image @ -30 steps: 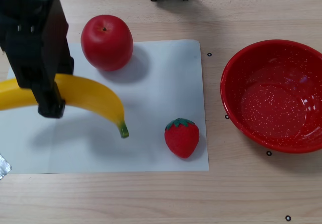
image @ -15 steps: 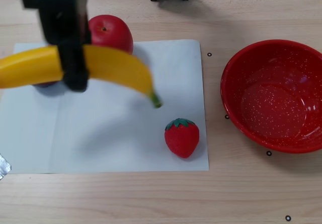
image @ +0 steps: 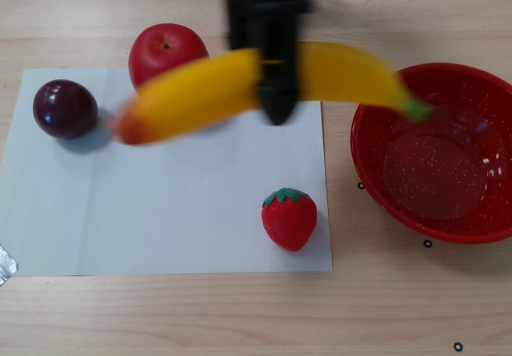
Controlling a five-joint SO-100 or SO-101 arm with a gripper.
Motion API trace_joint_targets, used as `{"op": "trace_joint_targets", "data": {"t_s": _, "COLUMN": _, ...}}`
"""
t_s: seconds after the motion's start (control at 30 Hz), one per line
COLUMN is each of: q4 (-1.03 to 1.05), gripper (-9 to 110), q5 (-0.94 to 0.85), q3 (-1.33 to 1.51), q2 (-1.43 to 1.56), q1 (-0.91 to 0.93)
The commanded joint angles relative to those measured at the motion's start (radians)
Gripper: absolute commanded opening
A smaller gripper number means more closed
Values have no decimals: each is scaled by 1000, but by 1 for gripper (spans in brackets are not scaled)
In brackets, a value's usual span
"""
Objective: Grasp the banana and put it in the red bowl.
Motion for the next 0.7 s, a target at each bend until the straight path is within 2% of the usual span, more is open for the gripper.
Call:
{"op": "trace_joint_targets", "data": {"t_s": 0.0, "q4": 17, "gripper": 0, "q5": -43, "q3": -133, "q2": 153, "q1": 71}}
{"op": "trace_joint_targets", "data": {"t_s": 0.33, "q4": 2, "gripper": 0, "q5": -179, "q3": -236, "q2": 95, "q1": 367}}
{"op": "trace_joint_targets", "data": {"t_s": 0.67, "q4": -89, "gripper": 0, "q5": -252, "q3": -213, "q2": 6, "q1": 526}}
